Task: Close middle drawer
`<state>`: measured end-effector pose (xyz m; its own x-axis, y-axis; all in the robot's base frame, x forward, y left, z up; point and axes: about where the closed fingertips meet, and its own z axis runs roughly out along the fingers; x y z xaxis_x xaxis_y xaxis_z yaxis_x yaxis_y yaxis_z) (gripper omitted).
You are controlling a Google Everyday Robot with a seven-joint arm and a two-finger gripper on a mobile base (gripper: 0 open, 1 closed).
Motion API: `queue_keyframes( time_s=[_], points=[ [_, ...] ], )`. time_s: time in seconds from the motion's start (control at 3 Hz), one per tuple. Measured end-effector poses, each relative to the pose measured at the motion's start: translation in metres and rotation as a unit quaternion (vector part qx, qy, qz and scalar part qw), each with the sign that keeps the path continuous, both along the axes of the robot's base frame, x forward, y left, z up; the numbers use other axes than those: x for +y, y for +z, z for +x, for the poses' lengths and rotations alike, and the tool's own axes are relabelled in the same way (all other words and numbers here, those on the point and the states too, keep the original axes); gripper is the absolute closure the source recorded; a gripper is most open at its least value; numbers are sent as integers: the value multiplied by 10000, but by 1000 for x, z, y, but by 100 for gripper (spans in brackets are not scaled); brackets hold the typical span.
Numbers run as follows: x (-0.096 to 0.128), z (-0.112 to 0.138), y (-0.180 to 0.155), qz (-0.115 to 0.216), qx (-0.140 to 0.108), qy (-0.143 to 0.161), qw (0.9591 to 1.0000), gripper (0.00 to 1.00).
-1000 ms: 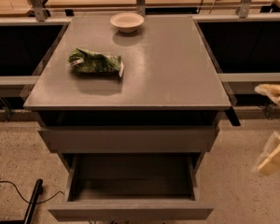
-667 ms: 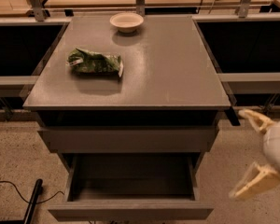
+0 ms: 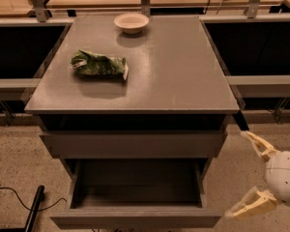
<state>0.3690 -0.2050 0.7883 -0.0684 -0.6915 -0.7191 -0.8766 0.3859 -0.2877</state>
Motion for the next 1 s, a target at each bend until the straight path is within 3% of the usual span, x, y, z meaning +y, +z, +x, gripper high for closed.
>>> queue_keyframes(
  time_s=[0.33, 0.67, 1.0],
  points=[
    [35, -1, -21, 23, 304, 592, 9978, 0],
    [84, -16, -50, -17, 302, 1140, 9930, 0],
    [150, -50, -115, -69, 313, 1680, 9853, 0]
  ],
)
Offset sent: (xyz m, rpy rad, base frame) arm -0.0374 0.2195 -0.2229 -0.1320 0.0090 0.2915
